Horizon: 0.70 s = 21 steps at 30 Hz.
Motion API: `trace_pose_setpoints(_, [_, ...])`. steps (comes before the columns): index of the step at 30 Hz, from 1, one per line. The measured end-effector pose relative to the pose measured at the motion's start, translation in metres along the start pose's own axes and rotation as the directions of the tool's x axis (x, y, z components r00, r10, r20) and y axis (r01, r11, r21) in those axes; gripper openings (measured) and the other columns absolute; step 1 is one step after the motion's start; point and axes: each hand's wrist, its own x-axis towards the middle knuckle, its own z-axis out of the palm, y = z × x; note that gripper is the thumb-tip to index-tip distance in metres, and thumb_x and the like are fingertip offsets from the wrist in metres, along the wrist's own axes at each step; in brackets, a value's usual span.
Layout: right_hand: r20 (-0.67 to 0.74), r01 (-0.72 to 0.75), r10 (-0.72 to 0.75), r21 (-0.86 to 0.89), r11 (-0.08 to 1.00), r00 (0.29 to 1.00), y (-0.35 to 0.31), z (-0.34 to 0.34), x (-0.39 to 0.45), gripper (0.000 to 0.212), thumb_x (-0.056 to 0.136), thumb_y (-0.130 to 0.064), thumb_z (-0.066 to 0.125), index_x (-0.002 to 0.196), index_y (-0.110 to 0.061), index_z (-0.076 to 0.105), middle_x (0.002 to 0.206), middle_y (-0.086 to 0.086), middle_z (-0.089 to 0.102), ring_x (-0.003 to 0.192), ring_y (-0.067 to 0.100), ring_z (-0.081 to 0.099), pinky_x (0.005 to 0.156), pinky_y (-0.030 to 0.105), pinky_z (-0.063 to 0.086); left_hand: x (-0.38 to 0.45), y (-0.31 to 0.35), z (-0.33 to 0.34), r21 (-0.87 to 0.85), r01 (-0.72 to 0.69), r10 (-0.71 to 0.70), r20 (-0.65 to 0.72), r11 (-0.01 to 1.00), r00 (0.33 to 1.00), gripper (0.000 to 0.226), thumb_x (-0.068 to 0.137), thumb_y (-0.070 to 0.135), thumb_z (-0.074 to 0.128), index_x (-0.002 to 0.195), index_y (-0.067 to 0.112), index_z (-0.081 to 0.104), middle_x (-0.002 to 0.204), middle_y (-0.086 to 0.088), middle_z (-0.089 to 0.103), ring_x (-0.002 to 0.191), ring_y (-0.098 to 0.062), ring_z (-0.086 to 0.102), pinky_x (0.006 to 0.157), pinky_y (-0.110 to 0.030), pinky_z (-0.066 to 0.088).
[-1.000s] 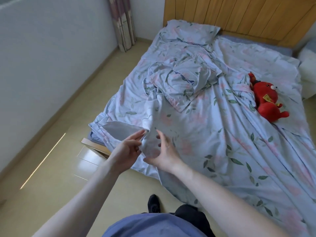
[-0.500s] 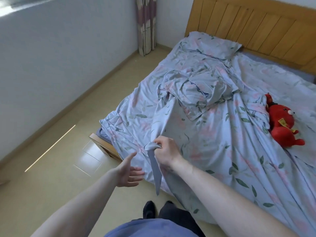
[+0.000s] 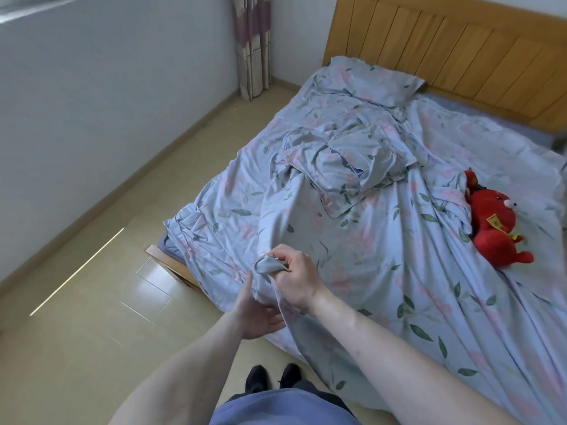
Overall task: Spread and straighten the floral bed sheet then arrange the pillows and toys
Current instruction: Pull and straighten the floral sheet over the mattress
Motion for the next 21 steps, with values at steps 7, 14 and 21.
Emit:
trace_pose_setpoints(7, [0.157, -0.022, 0.012, 0.063, 0.998, 0.988, 0.008, -0.018, 0.010, 0.021, 0.083, -0.025, 0.057, 0.076, -0.032, 0.076, 0.095, -0.013, 0.076, 0.099, 0.008, 0.070, 0.092, 0.036, 0.055, -0.044, 0.107, 0.004, -0.181, -0.613, 0.507, -0.412, 0.769, 0.757, 0.020, 0.101, 0.022, 0.059, 0.117, 0.011, 0.063, 0.102, 0.000, 0.065, 0.091, -0.014, 0.065, 0.100, -0.028, 0.051])
trace_pose_setpoints(14, [0.283, -0.004, 0.035, -0.108, 0.994, 0.958, 0.017, 0.010, 0.028, 0.031, 0.097, -0.026, 0.048, 0.110, -0.031, 0.077, 0.103, -0.039, 0.067, 0.098, -0.019, 0.060, 0.082, 0.006, 0.046, -0.123, 0.177, -0.031, -0.114, -0.674, 0.604, -0.356, 0.730, 0.713, 0.029, 0.099, 0.013, 0.062, 0.128, 0.011, 0.064, 0.108, 0.000, 0.067, 0.109, -0.013, 0.069, 0.108, -0.025, 0.047])
trace_pose_setpoints(21, [0.278, -0.084, 0.141, -0.208, 0.975, 0.950, 0.026, 0.065, 0.053, 0.041, 0.096, -0.050, 0.051, 0.073, -0.017, 0.047, 0.064, -0.011, 0.048, 0.060, 0.008, 0.042, 0.059, 0.036, 0.038, -0.146, 0.234, -0.078, 0.096, -0.692, 0.660, -0.416, 0.715, 0.625, 0.040, 0.109, 0.033, 0.037, 0.121, 0.005, 0.062, 0.106, -0.012, 0.078, 0.096, -0.024, 0.075, 0.086, -0.039, 0.054])
